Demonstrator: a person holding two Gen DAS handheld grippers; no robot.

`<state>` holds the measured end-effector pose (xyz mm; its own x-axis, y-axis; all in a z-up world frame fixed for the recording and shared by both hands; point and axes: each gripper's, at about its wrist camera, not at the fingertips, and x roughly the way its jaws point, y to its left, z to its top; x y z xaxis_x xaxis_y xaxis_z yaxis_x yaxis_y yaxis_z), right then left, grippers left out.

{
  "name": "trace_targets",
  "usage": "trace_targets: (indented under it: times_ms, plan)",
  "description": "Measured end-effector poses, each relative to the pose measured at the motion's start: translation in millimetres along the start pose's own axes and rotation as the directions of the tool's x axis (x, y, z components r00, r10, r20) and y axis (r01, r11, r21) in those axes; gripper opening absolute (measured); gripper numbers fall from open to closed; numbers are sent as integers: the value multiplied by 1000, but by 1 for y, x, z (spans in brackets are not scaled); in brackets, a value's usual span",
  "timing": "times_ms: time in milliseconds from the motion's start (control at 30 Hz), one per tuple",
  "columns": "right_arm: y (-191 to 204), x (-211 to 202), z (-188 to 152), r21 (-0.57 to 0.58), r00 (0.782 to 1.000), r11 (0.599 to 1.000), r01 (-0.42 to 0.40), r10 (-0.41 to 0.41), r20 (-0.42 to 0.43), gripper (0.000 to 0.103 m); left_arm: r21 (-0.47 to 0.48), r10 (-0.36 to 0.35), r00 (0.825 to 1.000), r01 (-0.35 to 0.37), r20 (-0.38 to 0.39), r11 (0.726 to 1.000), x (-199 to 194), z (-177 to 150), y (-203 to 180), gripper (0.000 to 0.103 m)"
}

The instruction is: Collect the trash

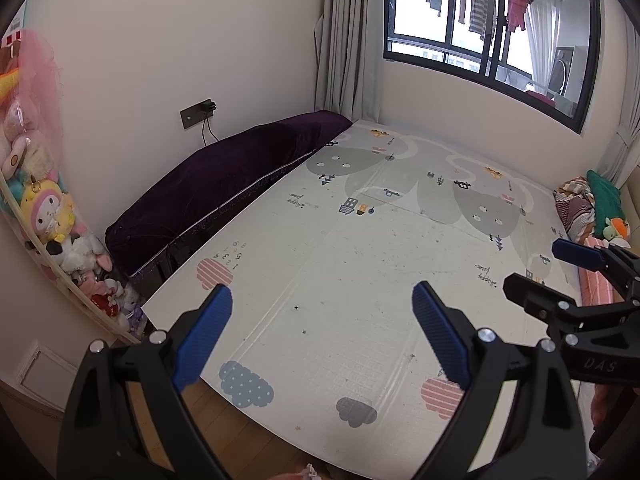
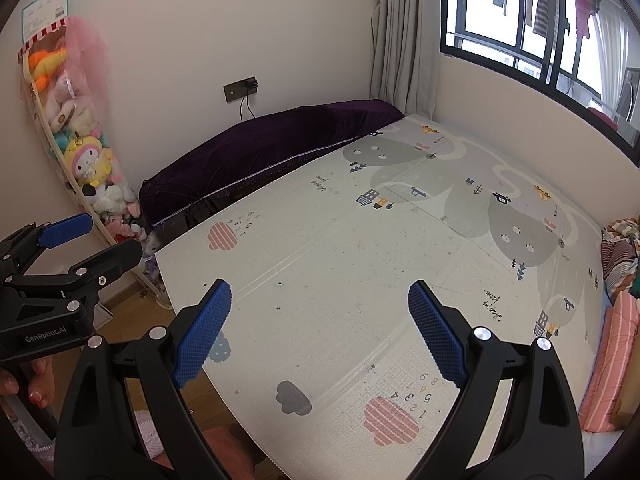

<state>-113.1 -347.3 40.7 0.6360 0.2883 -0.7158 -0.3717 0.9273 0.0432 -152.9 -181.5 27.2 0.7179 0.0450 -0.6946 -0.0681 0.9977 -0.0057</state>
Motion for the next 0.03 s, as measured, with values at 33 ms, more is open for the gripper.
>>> trace_targets:
  times_ms: [33]
  plan:
    - [0, -1, 0, -2, 1000, 1000, 0, 0, 1, 87, 1, 0, 1000, 0, -1, 1000, 0, 0, 0, 91]
